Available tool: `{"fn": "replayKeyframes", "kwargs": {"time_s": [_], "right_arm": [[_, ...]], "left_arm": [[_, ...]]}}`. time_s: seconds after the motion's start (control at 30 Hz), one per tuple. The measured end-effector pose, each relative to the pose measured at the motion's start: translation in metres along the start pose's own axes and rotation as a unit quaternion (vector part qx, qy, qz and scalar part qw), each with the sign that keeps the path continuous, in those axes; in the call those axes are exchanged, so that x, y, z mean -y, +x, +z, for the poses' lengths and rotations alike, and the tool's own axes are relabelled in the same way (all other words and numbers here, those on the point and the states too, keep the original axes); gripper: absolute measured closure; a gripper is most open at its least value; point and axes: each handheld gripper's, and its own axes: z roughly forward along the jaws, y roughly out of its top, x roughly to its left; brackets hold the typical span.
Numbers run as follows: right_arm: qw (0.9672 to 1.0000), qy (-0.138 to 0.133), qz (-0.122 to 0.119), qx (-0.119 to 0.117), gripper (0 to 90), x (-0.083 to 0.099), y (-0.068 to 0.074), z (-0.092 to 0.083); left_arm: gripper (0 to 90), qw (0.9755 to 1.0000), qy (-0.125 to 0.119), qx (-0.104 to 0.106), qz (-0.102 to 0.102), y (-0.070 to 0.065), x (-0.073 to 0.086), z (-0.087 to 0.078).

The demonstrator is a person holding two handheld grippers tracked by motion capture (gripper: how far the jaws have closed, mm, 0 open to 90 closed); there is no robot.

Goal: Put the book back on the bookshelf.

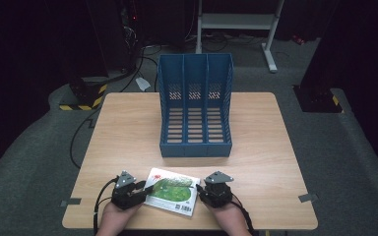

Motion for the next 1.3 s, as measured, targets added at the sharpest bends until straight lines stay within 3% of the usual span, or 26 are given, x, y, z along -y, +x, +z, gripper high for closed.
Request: {"fn": "replayKeyframes", "kwargs": {"time_s": [0.1, 0.17, 0.23, 0.4, 0.57, 0.63, 0.7, 0.83, 0.93, 1.03, 1.07, 1.17, 1.3], "right_arm": [[1.0, 0.0, 0.008, -0.001, 56.3, -0.001, -0.01, -0.002], [0.9998, 0.005, 0.014, -0.009, 55.4, -0.001, -0.012, -0.001], [0.9998, 0.002, 0.002, 0.022, 53.2, -0.002, -0.014, -0.002], [0.9996, -0.001, 0.014, 0.023, 59.5, -0.002, -0.026, -0.002], [0.9992, -0.009, 0.023, 0.033, 57.8, -0.003, -0.033, -0.002], [0.9984, -0.023, 0.021, 0.046, 57.8, -0.001, -0.034, -0.009], [0.9981, -0.025, 0.013, 0.055, 58.2, 0.003, -0.036, -0.016], [0.9975, -0.002, -0.005, 0.07, 59.7, 0.021, -0.038, -0.025], [0.9974, 0.015, -0.014, 0.069, 61.0, 0.03, -0.034, -0.027], [0.9978, 0.023, -0.024, 0.058, 61.3, 0.03, -0.028, -0.023], [0.9977, 0.024, -0.026, 0.058, 65.3, 0.029, -0.026, -0.021], [0.9978, 0.02, -0.011, 0.063, 67.9, 0.024, -0.029, -0.015], [0.9974, 0.022, 0.014, 0.067, 67.6, 0.014, -0.045, -0.007]], "left_arm": [[61.4, 0.9999, 0.0, 0.009, 0.006, -0.005, -0.004, 0.006], [63.0, 0.9995, 0.003, 0.032, 0.008, -0.014, -0.009, 0.015], [62.8, 0.9995, -0.001, 0.011, 0.031, -0.026, -0.013, 0.021], [64.7, 0.9996, -0.002, 0.019, 0.02, -0.028, -0.016, 0.026], [64.5, 0.9995, -0.005, 0.015, 0.028, -0.029, -0.016, 0.027], [62.5, 0.9996, -0.018, 0.0, 0.023, -0.028, -0.012, 0.024], [62.8, 0.9996, -0.023, -0.002, 0.019, -0.025, -0.008, 0.019], [63.7, 0.9994, -0.012, 0.02, 0.026, -0.026, -0.006, 0.017], [62.4, 0.9993, -0.006, 0.033, 0.019, -0.031, -0.006, 0.019], [61.6, 0.9994, -0.008, 0.028, 0.017, -0.033, -0.005, 0.018], [61.7, 0.9995, -0.009, 0.027, 0.016, -0.032, -0.005, 0.018], [62.2, 0.9996, -0.01, 0.025, 0.012, -0.036, -0.005, 0.02], [63.4, 0.9993, -0.011, 0.031, 0.019, -0.04, -0.008, 0.024]]}}
